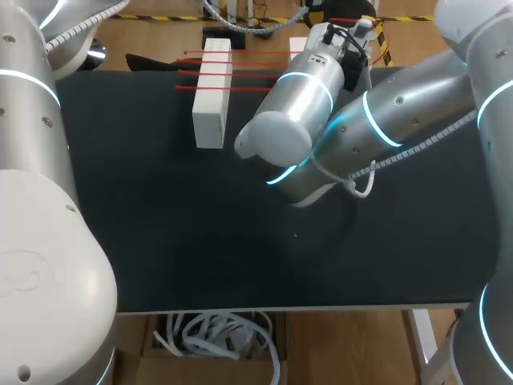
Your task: Grab the tape and strap the tape.
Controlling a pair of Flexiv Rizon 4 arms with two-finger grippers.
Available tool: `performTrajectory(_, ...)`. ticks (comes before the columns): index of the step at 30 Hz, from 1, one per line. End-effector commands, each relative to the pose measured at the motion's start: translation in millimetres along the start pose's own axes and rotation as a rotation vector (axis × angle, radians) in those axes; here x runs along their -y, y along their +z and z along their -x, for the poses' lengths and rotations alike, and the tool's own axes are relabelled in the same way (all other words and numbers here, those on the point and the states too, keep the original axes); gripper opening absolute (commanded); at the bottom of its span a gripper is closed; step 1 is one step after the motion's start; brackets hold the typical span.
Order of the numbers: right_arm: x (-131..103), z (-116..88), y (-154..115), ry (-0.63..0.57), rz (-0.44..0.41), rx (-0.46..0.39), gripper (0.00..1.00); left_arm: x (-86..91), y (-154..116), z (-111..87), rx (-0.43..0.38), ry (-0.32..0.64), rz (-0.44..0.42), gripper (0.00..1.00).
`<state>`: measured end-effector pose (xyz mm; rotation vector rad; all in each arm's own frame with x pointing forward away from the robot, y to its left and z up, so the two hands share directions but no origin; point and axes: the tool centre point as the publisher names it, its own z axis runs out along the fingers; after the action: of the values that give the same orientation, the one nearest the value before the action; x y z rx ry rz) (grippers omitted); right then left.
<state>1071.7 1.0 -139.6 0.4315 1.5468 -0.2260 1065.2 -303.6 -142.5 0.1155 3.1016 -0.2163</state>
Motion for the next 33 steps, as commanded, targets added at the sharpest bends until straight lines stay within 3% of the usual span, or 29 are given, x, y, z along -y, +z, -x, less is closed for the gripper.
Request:
performTrajectory(1, -7, 1, -3, -0.007, 0.005, 0.002, 0.00, 0.8, -1, 1.0, -0.004, -0.001, 0.004, 0.00)
performTrajectory(33, -18, -4, -9, -0.016, 0.006, -0.018, 0.00, 0.8, -1, 1.0, -0.004, -0.001, 0.004, 0.00)
